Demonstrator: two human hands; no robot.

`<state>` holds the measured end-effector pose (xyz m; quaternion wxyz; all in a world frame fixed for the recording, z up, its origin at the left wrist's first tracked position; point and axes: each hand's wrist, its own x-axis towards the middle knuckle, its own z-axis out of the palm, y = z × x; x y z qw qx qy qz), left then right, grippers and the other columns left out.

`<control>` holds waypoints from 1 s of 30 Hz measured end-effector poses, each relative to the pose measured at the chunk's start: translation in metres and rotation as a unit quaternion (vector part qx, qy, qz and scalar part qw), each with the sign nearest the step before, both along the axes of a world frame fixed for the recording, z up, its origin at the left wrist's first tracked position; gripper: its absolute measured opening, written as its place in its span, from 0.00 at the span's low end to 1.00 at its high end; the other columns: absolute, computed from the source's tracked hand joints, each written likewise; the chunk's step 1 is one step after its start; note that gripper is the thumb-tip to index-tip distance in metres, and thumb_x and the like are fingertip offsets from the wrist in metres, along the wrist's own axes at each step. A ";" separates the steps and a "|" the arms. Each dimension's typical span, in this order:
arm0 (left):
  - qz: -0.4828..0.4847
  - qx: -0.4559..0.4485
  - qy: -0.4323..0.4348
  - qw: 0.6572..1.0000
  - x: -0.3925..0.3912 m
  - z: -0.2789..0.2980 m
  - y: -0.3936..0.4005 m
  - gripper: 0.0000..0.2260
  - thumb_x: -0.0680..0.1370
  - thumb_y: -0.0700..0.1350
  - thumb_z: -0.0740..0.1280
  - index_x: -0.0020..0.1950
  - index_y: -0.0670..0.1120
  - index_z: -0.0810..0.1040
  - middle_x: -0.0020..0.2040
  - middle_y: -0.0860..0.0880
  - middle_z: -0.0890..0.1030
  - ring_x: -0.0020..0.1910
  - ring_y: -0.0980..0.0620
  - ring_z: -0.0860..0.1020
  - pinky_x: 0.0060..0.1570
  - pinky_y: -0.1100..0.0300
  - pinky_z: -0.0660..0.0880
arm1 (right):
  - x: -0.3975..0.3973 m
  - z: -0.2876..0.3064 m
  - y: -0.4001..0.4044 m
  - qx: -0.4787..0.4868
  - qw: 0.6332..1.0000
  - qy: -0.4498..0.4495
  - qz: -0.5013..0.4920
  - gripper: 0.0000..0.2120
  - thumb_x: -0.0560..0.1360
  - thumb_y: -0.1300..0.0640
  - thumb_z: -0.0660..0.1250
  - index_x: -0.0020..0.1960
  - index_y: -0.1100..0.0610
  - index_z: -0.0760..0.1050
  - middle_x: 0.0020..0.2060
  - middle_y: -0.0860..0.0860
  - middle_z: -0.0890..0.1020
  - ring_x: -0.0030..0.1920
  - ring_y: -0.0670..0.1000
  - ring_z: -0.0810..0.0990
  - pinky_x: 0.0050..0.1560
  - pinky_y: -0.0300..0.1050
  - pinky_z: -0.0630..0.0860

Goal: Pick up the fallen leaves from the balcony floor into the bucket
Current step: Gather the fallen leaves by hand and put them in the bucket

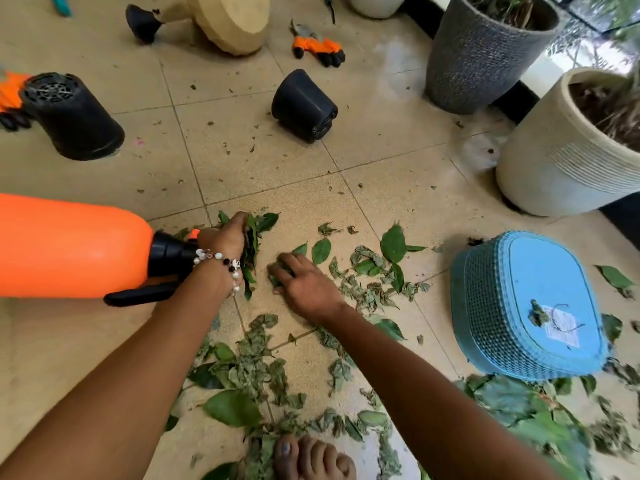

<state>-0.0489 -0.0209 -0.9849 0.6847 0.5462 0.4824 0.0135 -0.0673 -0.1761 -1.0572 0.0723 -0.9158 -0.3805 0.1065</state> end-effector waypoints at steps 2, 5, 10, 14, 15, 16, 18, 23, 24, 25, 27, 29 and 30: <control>0.005 0.008 0.000 1.000 -0.001 0.004 -0.005 0.15 0.73 0.50 0.73 0.46 0.38 0.76 0.43 0.42 0.79 0.40 0.45 0.79 0.45 0.53 0.79 | 0.007 -0.003 0.003 0.014 0.998 -0.021 -0.056 0.28 0.81 0.51 0.59 0.77 0.58 0.57 0.76 0.62 0.58 0.75 0.64 0.55 0.74 0.65 0.56; 0.024 0.011 -0.007 1.000 -0.003 0.010 0.005 0.21 0.69 0.52 0.75 0.53 0.38 0.79 0.48 0.42 0.81 0.42 0.44 0.81 0.42 0.52 0.79 | 0.029 -0.001 0.015 0.004 0.990 0.028 -0.139 0.34 0.81 0.41 0.55 0.79 0.49 0.42 0.78 0.58 0.42 0.76 0.65 0.42 0.72 0.62 0.37; 0.037 0.008 -0.004 0.999 0.000 -0.010 0.031 0.45 0.48 0.62 0.72 0.61 0.40 0.77 0.52 0.43 0.82 0.47 0.42 0.82 0.49 0.42 0.80 | 0.073 0.006 0.044 -0.069 0.993 0.063 -0.066 0.37 0.78 0.38 0.60 0.78 0.41 0.41 0.78 0.52 0.36 0.76 0.66 0.39 0.70 0.71 0.47; 0.048 0.006 -0.006 0.999 0.003 -0.028 0.039 0.48 0.50 0.62 0.73 0.66 0.40 0.74 0.59 0.42 0.80 0.53 0.40 0.81 0.52 0.44 0.79 | 0.079 0.006 0.049 -0.117 0.991 0.068 -0.006 0.31 0.82 0.44 0.55 0.79 0.46 0.45 0.79 0.53 0.44 0.77 0.66 0.42 0.74 0.66 0.49; 0.048 0.002 -0.013 0.999 0.001 -0.019 0.036 0.48 0.51 0.62 0.73 0.67 0.40 0.73 0.60 0.41 0.79 0.53 0.40 0.81 0.52 0.44 0.79 | 0.075 0.004 0.043 -0.109 0.993 0.054 0.000 0.29 0.82 0.47 0.54 0.79 0.49 0.47 0.79 0.54 0.47 0.77 0.66 0.45 0.75 0.64 0.52; 0.049 0.002 -0.012 0.999 0.000 -0.017 0.034 0.46 0.54 0.60 0.74 0.67 0.39 0.73 0.60 0.41 0.79 0.53 0.40 0.81 0.51 0.46 0.79 | 0.071 0.002 0.036 -0.098 0.994 0.040 0.004 0.28 0.82 0.49 0.54 0.79 0.50 0.49 0.79 0.54 0.49 0.76 0.66 0.48 0.74 0.64 0.56; 0.038 -0.005 -0.010 0.999 -0.002 -0.014 0.028 0.41 0.59 0.57 0.75 0.66 0.38 0.73 0.59 0.39 0.80 0.52 0.39 0.81 0.43 0.52 0.79 | 0.060 -0.001 0.018 -0.076 0.997 0.029 -0.003 0.27 0.82 0.50 0.53 0.79 0.51 0.51 0.78 0.54 0.53 0.76 0.64 0.51 0.73 0.65 0.57; 0.007 -0.004 0.000 1.000 -0.009 0.005 0.002 0.23 0.70 0.52 0.74 0.55 0.39 0.73 0.52 0.42 0.79 0.49 0.41 0.80 0.47 0.49 0.80 | 0.027 -0.002 -0.015 -0.060 0.995 0.058 -0.063 0.26 0.83 0.45 0.50 0.79 0.46 0.49 0.78 0.50 0.50 0.77 0.61 0.46 0.73 0.69 0.47; -0.001 -0.005 0.002 1.000 -0.010 0.007 -0.003 0.22 0.70 0.52 0.74 0.54 0.38 0.73 0.50 0.42 0.79 0.48 0.41 0.80 0.49 0.47 0.80 | 0.020 -0.003 -0.019 -0.035 0.995 0.055 -0.078 0.25 0.83 0.47 0.52 0.78 0.48 0.53 0.78 0.52 0.53 0.77 0.61 0.49 0.74 0.66 0.51; -0.011 -0.002 0.003 1.000 -0.010 0.008 -0.007 0.22 0.70 0.52 0.74 0.53 0.38 0.74 0.50 0.42 0.80 0.48 0.41 0.81 0.50 0.45 0.80 | 0.013 -0.004 -0.021 -0.003 0.993 0.048 -0.104 0.23 0.83 0.51 0.55 0.77 0.50 0.58 0.77 0.53 0.58 0.76 0.60 0.54 0.74 0.62 0.58; -0.026 -0.006 0.000 1.000 -0.011 0.007 -0.014 0.25 0.68 0.54 0.75 0.55 0.37 0.77 0.50 0.40 0.81 0.48 0.40 0.81 0.50 0.43 0.80 | -0.003 -0.006 -0.025 0.058 0.985 0.011 -0.163 0.19 0.81 0.58 0.59 0.72 0.54 0.67 0.71 0.54 0.67 0.70 0.58 0.63 0.68 0.55 0.69; -0.034 -0.016 0.003 0.999 -0.013 0.002 -0.017 0.29 0.65 0.55 0.75 0.57 0.37 0.78 0.50 0.39 0.81 0.49 0.39 0.82 0.50 0.42 0.80 | -0.013 -0.010 -0.030 0.095 0.976 -0.027 -0.195 0.16 0.79 0.63 0.61 0.67 0.56 0.73 0.64 0.54 0.73 0.63 0.55 0.66 0.60 0.47 0.71; -0.032 -0.020 0.005 0.999 -0.014 0.000 -0.018 0.28 0.65 0.55 0.75 0.57 0.37 0.78 0.50 0.38 0.81 0.49 0.38 0.82 0.49 0.42 0.80 | -0.014 -0.009 -0.032 0.117 0.969 -0.023 -0.215 0.14 0.79 0.64 0.62 0.64 0.57 0.75 0.61 0.53 0.75 0.60 0.54 0.68 0.57 0.42 0.70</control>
